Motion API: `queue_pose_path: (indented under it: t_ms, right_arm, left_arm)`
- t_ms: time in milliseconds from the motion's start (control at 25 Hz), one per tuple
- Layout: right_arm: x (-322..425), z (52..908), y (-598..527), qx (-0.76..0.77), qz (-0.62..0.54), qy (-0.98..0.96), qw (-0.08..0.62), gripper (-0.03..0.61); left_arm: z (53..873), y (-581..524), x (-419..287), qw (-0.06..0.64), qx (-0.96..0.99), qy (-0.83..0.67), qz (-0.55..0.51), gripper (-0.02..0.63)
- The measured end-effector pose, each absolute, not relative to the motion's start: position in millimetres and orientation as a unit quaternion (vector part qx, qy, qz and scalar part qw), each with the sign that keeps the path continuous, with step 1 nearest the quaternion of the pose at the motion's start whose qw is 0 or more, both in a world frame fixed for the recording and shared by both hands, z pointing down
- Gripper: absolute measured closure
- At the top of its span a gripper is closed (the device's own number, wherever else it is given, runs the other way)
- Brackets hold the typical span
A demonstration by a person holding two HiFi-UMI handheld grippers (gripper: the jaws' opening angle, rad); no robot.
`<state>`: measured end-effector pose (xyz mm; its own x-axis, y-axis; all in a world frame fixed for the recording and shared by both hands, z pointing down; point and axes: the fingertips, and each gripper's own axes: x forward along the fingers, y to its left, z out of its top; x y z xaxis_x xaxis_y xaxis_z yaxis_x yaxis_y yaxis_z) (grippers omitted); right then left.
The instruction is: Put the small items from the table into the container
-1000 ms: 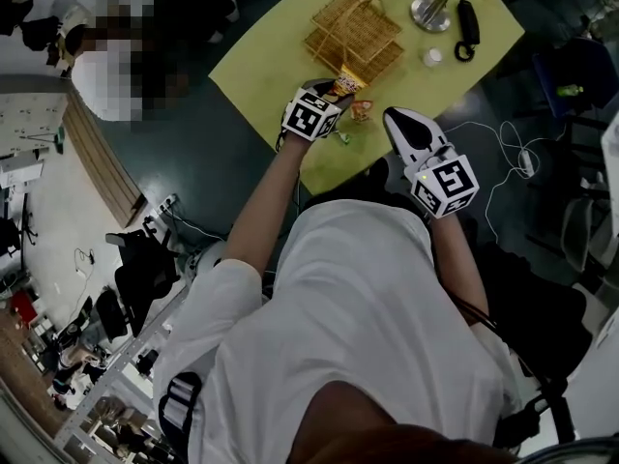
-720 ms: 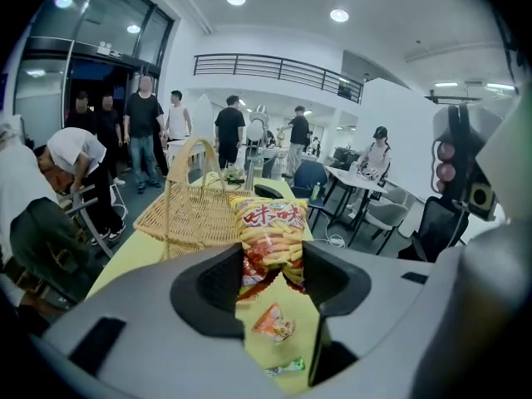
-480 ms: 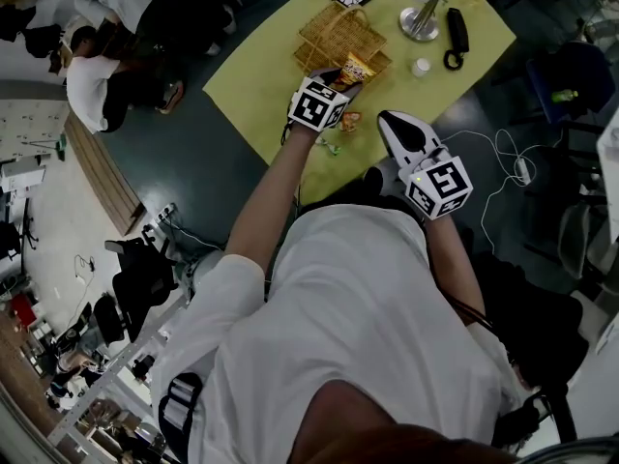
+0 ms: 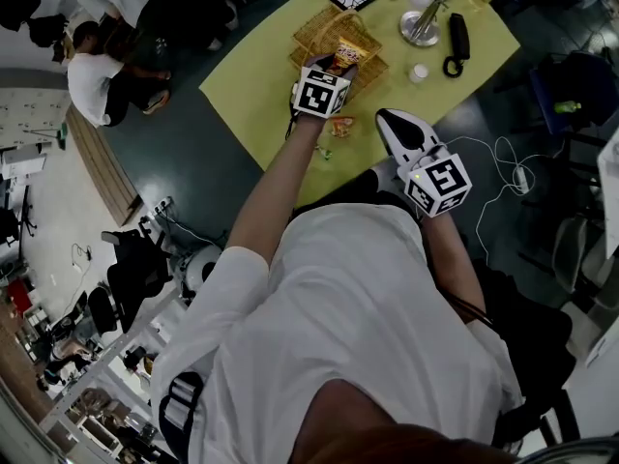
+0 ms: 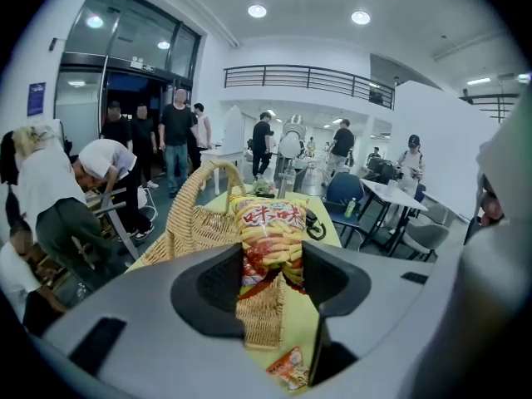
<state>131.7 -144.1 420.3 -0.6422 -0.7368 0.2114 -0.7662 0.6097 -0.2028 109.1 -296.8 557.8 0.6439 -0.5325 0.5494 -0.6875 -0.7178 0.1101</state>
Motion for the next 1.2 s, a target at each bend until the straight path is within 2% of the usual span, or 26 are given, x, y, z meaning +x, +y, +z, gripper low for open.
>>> queue_pose_path:
  t_ms: [440, 760, 1200]
  right_arm:
    - [146.0, 427.5, -169.6, 0.403, 0.145, -0.901, 0.066, 0.563]
    - [151.9, 432.0, -172.4, 0.401, 0.149, -0.901, 0.069, 0.563]
    - [155.1, 433.4, -167.8, 0.39, 0.15, -0.906, 0.073, 0.563]
  left_arm:
    - [590.0, -327.4, 118.3, 0.162, 0.859, -0.409, 0.26, 0.405]
    - [609.4, -335.4, 129.0, 0.108, 0.834, -0.442, 0.312, 0.403]
    - [604.5, -339.8, 133.9, 0.088, 0.825, -0.46, 0.316, 0.4]
